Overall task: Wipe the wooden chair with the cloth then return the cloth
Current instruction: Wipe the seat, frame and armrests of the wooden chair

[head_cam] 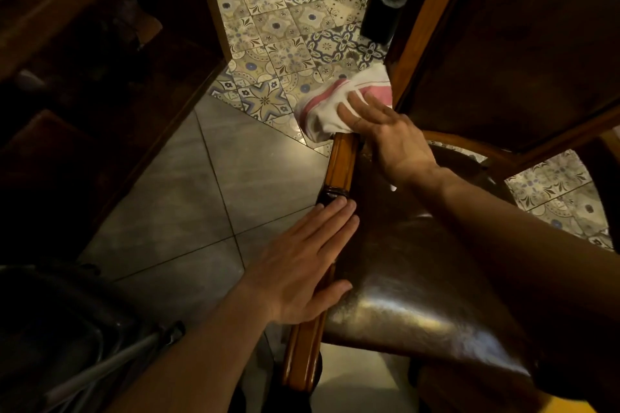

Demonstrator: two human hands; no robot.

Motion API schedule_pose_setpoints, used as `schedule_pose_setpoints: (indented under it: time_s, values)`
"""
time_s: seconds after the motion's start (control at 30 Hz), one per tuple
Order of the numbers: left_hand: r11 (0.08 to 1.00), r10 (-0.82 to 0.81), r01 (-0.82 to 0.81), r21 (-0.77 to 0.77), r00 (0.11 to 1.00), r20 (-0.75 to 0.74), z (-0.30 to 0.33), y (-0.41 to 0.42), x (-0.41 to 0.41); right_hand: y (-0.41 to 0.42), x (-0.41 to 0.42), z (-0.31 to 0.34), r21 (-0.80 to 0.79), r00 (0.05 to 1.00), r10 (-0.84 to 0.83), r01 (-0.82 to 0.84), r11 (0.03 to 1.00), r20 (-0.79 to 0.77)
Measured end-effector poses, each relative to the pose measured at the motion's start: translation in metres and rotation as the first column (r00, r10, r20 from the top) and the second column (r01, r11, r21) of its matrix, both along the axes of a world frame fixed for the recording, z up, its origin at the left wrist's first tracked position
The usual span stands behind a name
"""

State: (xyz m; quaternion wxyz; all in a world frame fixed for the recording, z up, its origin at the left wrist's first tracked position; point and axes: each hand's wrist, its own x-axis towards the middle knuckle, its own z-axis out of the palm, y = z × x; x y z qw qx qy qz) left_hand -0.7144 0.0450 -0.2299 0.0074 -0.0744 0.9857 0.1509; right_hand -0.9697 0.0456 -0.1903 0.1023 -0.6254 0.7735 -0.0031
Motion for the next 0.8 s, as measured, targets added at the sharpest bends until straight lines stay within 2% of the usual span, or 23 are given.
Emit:
schedule_pose_setpoints:
  time_s: [0.17, 0.37, 0.67, 0.8]
  values:
    - [1.000, -0.011, 0.011, -0.010, 1.000, -0.023, 0.001, -0.003, -0.008, 0.001, 0.002, 0.005, -0.072, 0.998, -0.055, 0.055, 0.996, -0.008]
    - [1.000, 0.008, -0.008, 0.007, 1.000, 0.005, -0.006, 0.005, 0.005, 0.023, 0.032, -0.009, -0.093, 0.994, -0.025, 0.035, 0.995, 0.109]
    - [1.000, 0.030, -0.030, 0.006, 0.999, 0.022, 0.001, 0.005, 0.005, 0.049, 0.058, 0.001, 0.000, 0.989, 0.020, -0.020, 1.000, 0.147]
    - [0.999, 0.047, -0.047, -0.011, 0.999, 0.021, 0.005, 0.010, 0.006, 0.057, 0.064, 0.005, -0.011, 0.983, 0.017, -0.016, 1.000, 0.182]
